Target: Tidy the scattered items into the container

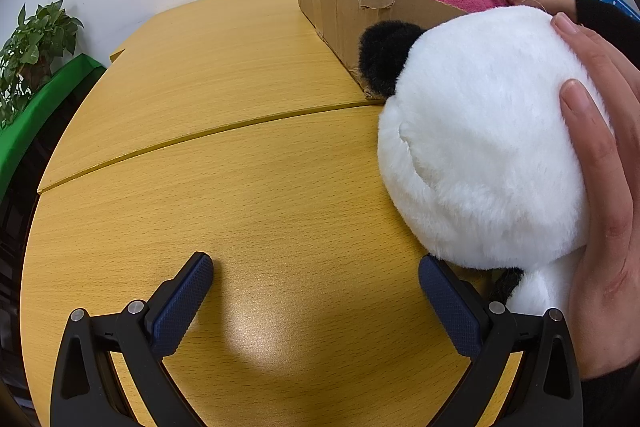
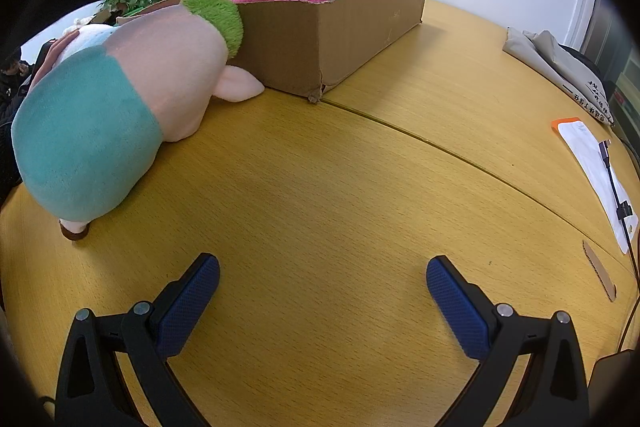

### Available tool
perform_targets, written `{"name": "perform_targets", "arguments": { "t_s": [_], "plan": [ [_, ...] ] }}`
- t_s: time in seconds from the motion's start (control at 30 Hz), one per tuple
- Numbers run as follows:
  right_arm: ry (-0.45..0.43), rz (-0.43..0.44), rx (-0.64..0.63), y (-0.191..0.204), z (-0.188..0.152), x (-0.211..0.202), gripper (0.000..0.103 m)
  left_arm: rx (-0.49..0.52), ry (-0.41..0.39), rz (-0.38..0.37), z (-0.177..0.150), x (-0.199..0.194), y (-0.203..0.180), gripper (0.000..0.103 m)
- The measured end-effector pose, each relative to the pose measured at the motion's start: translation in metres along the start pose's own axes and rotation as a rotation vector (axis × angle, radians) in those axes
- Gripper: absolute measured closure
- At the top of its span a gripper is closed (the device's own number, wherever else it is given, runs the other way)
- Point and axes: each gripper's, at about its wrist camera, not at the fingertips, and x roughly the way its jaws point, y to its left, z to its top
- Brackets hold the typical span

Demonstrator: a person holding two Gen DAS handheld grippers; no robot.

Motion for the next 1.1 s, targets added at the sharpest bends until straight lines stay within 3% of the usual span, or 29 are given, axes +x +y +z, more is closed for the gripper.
{"name": "perform_targets", "arguments": {
  "t_s": [1.1],
  "plan": [
    [0.000,-0.002,0.002,0.0028,-0.0005,0.0001,0.000,0.000,0.000,0.000,-0.0002,-0.0004,0.0000,0.000]
  ]
}}
